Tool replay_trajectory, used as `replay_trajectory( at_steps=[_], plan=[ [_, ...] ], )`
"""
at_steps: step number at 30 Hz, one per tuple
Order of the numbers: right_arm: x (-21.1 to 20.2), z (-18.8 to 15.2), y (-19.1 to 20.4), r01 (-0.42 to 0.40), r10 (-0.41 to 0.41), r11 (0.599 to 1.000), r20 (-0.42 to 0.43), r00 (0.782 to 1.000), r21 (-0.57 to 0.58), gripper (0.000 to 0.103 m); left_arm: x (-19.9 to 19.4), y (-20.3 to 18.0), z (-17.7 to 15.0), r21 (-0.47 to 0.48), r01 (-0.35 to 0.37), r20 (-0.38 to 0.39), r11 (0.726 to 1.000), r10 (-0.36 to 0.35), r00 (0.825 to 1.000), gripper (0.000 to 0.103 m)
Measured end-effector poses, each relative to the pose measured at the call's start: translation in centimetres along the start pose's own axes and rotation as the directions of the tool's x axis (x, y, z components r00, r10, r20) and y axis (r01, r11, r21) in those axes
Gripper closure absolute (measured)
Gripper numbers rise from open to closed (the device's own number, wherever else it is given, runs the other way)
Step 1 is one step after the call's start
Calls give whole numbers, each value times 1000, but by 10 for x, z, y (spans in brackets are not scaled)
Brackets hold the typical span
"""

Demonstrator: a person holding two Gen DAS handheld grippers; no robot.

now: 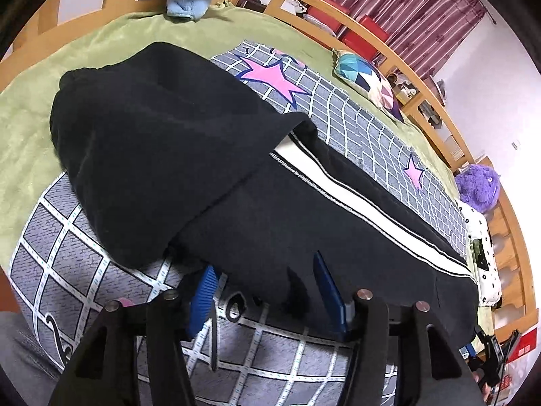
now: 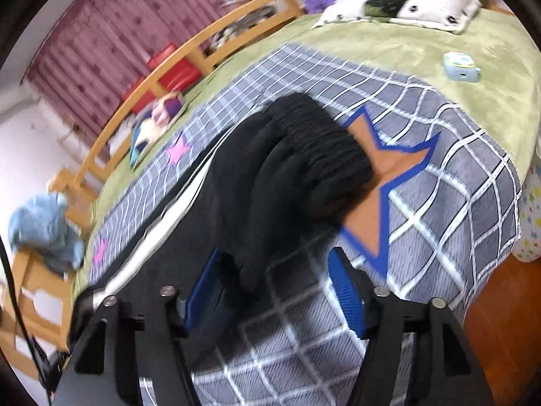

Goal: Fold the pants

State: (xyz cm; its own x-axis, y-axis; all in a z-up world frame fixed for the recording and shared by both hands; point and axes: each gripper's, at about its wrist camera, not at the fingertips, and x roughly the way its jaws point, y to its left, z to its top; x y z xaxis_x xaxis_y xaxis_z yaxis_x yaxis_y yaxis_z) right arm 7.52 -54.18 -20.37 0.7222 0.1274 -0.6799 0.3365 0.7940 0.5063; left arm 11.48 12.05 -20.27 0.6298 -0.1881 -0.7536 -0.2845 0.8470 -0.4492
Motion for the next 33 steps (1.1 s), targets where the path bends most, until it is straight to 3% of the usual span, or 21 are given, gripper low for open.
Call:
replay_trajectory(
  at_steps=[4,7,9,10,11,12,14,15,18,21,23,25,29,31,33],
  plan=[
    [36,23,-15,-87,89,989,-13,996,122,28,-8,-9,-3,16,-1,14,1000,0,1000,47],
    [80,35,-26,-115,136,961,-70,988,251,32,-12,-12,-1,3,3,28,1000,-3,1000,47],
    [90,46,-19,-77,99,965,-76,992,249,70,-12,-12,1,-7,5,25,1000,-5,1000,47],
    [87,53,-7,-55,67,983,-65,996,178,83,-12,-12,2,-12,10,22,1000,-9,1000,47],
    [74,66,13,-52,52,998,-38,998,26,85,-12,-12,2,-10,16,19,1000,-15,1000,47],
    [58,76,25,-67,68,996,15,998,-55,84,-12,-13,3,1,21,16,1000,-21,1000,47],
    [37,88,24,-130,133,990,55,990,-56,82,-15,-17,3,30,11,27,999,-12,1000,47],
    [36,91,21,-124,126,991,56,990,-46,81,-18,-17,3,42,4,38,999,-6,999,47],
    [61,78,7,12,-13,997,-18,1000,-77,67,-28,-17,8,98,-29,79,995,21,997,42],
    [84,58,-6,95,-108,991,-135,985,-96,62,-45,-7,14,118,-92,131,989,76,988,36],
    [75,49,-12,100,-112,990,-115,987,-100,55,-49,3,16,116,-139,131,983,124,984,33],
    [55,45,-8,187,-198,971,-64,978,-148,46,-47,13,16,136,-163,113,977,148,982,33],
    [17,38,0,239,-242,957,0,970,-166,46,-27,17,16,190,-219,99,957,204,974,33],
    [3,34,10,238,-239,959,13,971,-153,46,-10,13,14,227,-276,105,934,258,960,33],
    [-3,35,18,224,-223,966,17,975,-131,46,4,13,14,236,-375,138,897,351,926,35]
  ],
)
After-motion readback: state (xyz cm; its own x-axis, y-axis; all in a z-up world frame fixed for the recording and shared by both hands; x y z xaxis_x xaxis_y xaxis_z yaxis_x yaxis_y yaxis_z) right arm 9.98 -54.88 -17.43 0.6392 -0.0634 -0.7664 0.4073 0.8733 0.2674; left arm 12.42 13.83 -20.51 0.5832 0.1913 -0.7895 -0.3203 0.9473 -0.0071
